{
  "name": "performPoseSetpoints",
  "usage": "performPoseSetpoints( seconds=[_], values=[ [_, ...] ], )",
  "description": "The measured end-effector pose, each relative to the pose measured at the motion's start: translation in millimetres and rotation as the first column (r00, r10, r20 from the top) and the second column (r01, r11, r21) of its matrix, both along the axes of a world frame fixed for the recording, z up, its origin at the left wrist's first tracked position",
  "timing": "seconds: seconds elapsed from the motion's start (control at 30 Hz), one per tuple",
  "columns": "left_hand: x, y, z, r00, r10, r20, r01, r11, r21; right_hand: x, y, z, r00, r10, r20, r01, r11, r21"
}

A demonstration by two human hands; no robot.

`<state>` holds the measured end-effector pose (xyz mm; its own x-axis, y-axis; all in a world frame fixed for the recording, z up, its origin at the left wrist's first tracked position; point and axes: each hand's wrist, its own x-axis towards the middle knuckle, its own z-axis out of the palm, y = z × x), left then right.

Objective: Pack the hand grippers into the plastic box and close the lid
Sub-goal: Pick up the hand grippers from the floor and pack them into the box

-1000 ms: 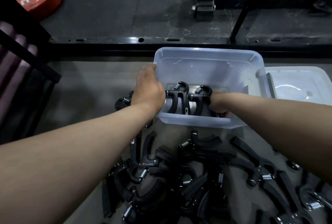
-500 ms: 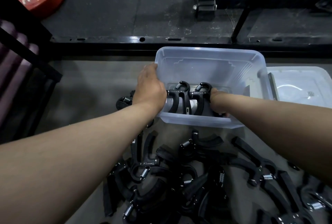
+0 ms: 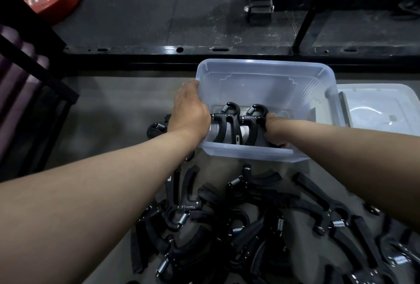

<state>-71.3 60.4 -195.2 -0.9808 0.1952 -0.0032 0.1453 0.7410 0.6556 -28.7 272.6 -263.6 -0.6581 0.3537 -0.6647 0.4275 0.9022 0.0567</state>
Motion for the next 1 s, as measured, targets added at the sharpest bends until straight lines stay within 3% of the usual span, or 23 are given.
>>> performPoseSetpoints(
  seconds=[0.23, 0.33, 0.4, 0.5, 0.57, 0.6, 0.7, 0.8, 1.0],
  values=[
    [-1, -1, -2, 1.0, 0.003, 0.012, -0.003, 1.0, -0.009, -3, -1, 5, 0.998, 0.067, 0.009, -0.067, 0.996, 0.058],
    [-1, -1, -2, 1.0, 0.0, 0.013, 0.001, 1.0, -0.013, -4, -2, 13, 0.99, 0.128, -0.06, -0.122, 0.988, 0.094],
    [0, -1, -2, 1.0, -0.011, 0.0, 0.011, 1.0, -0.009, -4, -11, 20, 0.971, 0.149, -0.189, -0.151, 0.989, 0.006],
    [-1, -1, -4, 1.0, -0.022, -0.02, 0.022, 0.999, -0.024, 5, -42, 44, 0.929, 0.025, -0.37, -0.144, 0.944, -0.297],
    [-2, -1, -5, 0.999, -0.033, -0.037, 0.032, 0.999, -0.037, 22, -62, 60, 0.876, 0.057, -0.479, -0.248, 0.905, -0.346],
    [-2, 0, -5, 0.999, -0.037, -0.039, 0.036, 0.999, -0.041, 32, -71, 65, 0.83, 0.102, -0.548, -0.313, 0.898, -0.308],
    [-1, -1, -2, 0.999, -0.043, -0.031, 0.042, 0.998, -0.051, 53, -84, 64, 0.673, 0.322, -0.666, -0.428, 0.904, 0.004],
    [1, -5, 0, 0.997, -0.078, -0.017, 0.077, 0.995, -0.061, 50, -87, 62, 0.706, 0.305, -0.639, -0.348, 0.935, 0.061],
    [11, -22, -4, 0.977, -0.206, 0.046, 0.21, 0.971, -0.113, 53, -91, 62, 0.687, 0.33, -0.647, -0.346, 0.932, 0.108]
  ],
)
